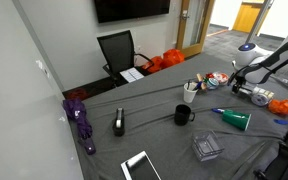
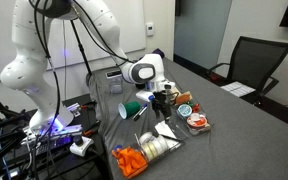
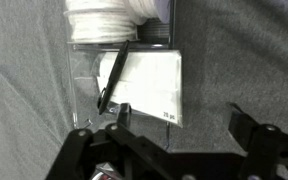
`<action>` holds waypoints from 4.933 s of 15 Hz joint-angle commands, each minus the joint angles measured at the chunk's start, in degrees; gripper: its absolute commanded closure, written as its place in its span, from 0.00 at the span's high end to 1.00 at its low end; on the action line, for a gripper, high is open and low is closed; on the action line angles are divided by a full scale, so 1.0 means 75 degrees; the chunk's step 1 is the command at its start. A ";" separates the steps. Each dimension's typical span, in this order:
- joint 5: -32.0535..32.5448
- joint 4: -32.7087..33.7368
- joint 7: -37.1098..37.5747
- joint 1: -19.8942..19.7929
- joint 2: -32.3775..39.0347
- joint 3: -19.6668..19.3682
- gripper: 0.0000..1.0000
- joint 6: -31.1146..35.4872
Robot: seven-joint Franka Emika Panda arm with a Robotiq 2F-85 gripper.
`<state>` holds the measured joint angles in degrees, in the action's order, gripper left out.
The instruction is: Move the white object to the clear holder at the front of the table
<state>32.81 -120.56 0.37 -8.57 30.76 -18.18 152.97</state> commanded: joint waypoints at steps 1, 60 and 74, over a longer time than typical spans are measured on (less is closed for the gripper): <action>0.0261 0.0072 0.0180 0.0204 0.0221 -0.0282 0.66 0.0347; -0.8825 -0.2904 -0.8726 0.0118 -0.5496 0.0449 0.02 -0.3775; -0.8624 -0.2592 -0.8103 0.0165 -0.5419 0.0560 0.02 -0.5486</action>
<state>-31.86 -141.04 -62.14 -7.55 -9.45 -14.36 118.18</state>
